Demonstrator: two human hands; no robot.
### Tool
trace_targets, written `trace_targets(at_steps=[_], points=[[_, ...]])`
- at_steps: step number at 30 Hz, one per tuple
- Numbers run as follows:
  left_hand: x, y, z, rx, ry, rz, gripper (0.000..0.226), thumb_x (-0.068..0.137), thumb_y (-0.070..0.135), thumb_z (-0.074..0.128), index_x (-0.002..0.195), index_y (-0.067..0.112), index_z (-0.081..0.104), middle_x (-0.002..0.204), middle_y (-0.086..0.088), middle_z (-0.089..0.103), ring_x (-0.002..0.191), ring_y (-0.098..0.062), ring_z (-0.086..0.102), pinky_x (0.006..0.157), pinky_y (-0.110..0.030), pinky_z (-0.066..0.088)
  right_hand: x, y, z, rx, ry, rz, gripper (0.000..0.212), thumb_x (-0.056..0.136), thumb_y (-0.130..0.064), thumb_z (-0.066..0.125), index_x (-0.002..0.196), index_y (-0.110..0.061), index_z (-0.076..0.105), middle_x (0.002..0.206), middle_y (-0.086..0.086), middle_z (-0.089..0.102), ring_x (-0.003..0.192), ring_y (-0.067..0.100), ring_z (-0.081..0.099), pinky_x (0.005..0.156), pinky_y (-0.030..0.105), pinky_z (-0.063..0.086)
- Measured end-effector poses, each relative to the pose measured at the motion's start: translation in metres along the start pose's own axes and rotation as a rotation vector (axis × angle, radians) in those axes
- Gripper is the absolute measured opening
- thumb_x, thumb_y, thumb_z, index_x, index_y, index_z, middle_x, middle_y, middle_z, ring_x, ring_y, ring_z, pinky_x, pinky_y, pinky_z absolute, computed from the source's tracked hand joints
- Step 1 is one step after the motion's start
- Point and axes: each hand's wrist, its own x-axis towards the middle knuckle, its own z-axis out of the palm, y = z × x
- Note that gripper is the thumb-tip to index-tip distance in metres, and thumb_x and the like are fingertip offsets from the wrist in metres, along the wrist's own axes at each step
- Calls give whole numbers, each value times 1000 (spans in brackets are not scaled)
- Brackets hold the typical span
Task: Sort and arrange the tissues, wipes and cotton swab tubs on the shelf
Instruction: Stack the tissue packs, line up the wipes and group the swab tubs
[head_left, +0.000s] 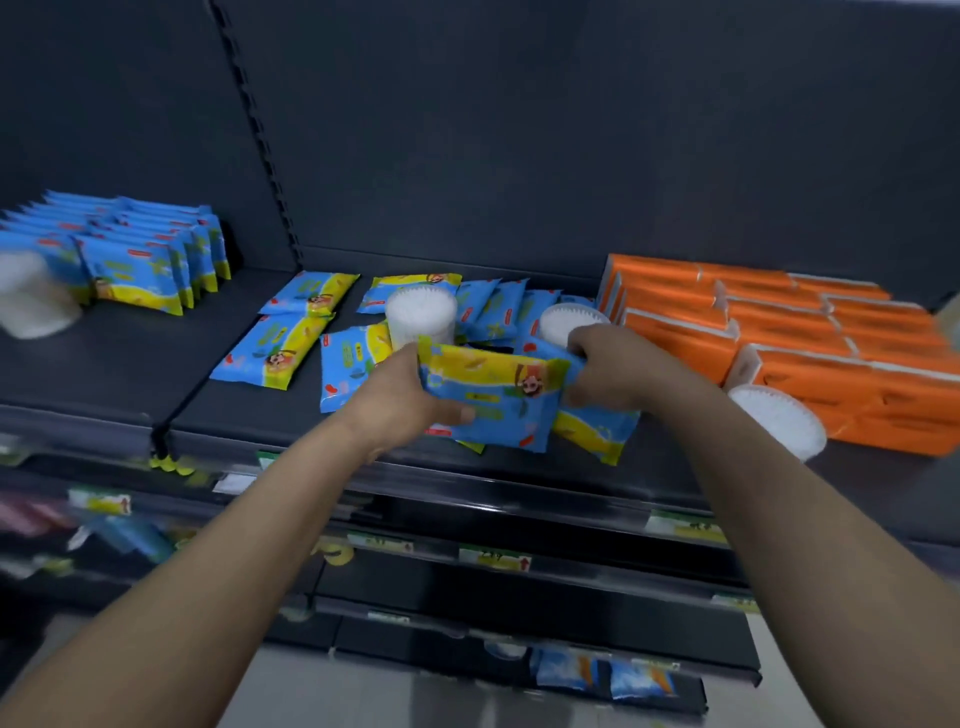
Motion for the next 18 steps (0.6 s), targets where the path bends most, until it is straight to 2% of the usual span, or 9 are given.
trace_targets(at_steps=[3,5,8,11,15,18], points=[[-13,7,-21,-147,100,-6,42,65,6,82,103,13,64,96,-3,74,88,-19,70,83,-34,55,1,-14,-20,74,120,-67,24,77,-18,69,95,-14,54,98,5,55,87,22,52,60,26,35],[-24,10,-37,-256,156,-2,39,66,7,80,102,9,65,92,-3,74,80,-19,71,75,-29,56,5,-28,-28,151,213,-113,21,75,-15,69,92,-12,56,95,6,57,84,22,53,58,27,35],[-39,9,-63,-417,233,18,20,73,7,74,90,14,67,76,5,73,65,-10,66,59,-19,54,13,-57,-32,260,336,-177,24,76,-14,68,97,-8,61,92,7,58,84,25,56,64,27,36],[-52,-2,-93,-584,354,17,10,78,8,68,88,12,66,72,4,73,60,-7,65,55,-18,52,23,-95,-29,410,353,-230,23,79,-17,67,98,-7,60,91,7,59,80,22,56,64,28,38],[-68,-27,-143,-692,493,19,10,80,10,66,90,9,66,74,0,74,62,-10,68,62,-25,53,39,-158,-14,499,324,-314,21,81,-20,64,94,-4,59,93,11,60,82,23,59,66,31,43],[-80,-50,-190,-776,571,22,4,83,7,63,85,10,65,73,-1,74,64,-13,70,62,-27,56,50,-213,2,536,286,-360,20,82,-20,64,94,-5,58,93,11,60,79,23,57,63,30,42]])
